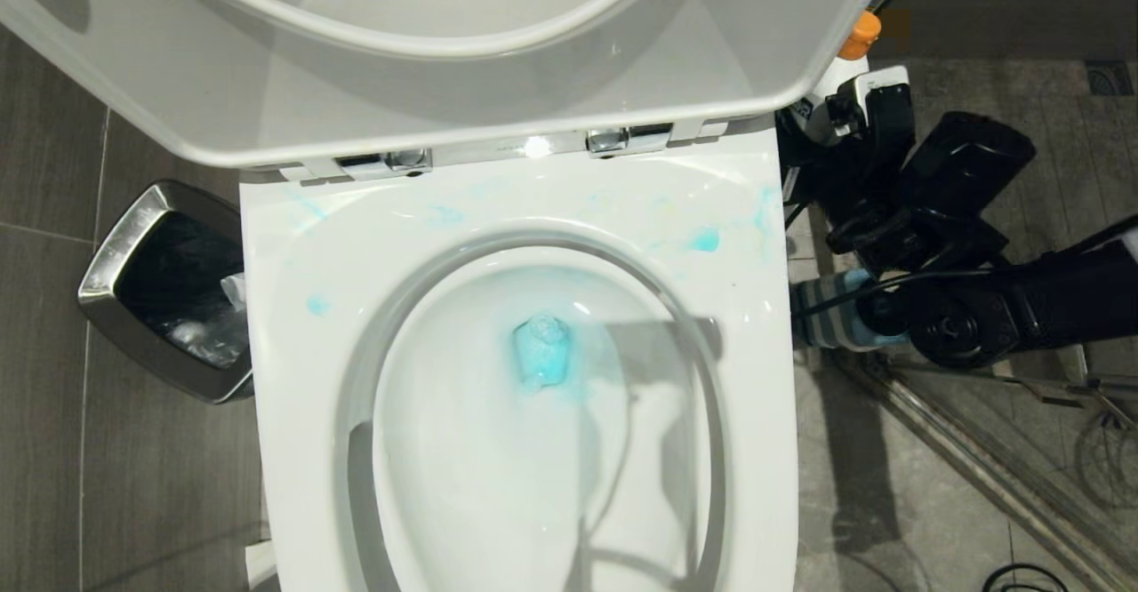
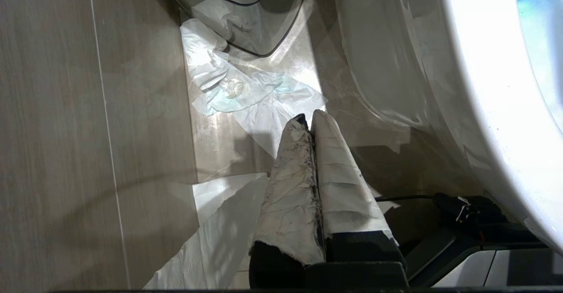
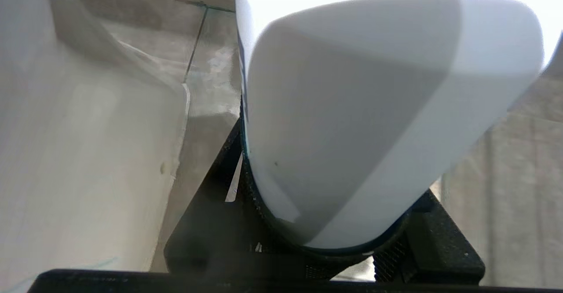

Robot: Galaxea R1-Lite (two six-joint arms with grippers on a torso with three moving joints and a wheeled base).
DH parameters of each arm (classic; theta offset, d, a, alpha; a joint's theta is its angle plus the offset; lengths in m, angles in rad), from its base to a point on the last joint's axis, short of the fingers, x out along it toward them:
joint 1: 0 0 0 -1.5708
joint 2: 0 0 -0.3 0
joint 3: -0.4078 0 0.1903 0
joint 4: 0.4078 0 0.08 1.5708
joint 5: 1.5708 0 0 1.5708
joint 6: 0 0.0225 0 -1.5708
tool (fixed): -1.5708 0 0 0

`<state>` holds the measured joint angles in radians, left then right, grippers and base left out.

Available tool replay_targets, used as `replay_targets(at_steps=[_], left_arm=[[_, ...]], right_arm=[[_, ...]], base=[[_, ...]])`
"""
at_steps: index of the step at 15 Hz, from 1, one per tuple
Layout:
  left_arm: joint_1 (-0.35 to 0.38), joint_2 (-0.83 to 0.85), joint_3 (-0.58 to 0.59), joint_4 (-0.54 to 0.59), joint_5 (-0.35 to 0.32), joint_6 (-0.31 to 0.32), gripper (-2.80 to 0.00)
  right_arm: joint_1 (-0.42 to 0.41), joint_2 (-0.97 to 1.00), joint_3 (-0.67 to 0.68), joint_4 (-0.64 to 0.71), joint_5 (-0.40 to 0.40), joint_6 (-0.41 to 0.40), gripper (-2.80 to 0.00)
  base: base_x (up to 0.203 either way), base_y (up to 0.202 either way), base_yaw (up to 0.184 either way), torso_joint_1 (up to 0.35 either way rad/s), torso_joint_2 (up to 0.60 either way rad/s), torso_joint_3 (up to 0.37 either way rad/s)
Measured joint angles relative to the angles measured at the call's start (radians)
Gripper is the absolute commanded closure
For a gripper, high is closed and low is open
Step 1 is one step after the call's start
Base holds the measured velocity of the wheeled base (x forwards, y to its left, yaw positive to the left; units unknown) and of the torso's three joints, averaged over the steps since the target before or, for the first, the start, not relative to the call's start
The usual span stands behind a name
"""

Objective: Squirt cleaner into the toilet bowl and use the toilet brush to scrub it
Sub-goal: Place the cleaning agent on the floor

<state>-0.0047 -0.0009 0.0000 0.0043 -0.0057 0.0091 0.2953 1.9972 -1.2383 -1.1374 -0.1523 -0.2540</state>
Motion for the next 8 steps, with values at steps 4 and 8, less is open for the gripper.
replay_targets(at_steps=[4,8], left_arm=[[0.000,0.000,0.000,0.000,0.000,0.000,0.00],[0.000,0.000,0.000,0.000,0.000,0.000,0.00]], right_arm=[[0.010,0.115,-0.024,-0.102,-0.005,0.000,0.00],[0.011,0.220,-0.059,-0.168,0.000,0.002,0.00]], base=[[0.000,0.000,0.000,0.000,0.00,0.000],[0.000,0.000,0.000,0.000,0.00,0.000]])
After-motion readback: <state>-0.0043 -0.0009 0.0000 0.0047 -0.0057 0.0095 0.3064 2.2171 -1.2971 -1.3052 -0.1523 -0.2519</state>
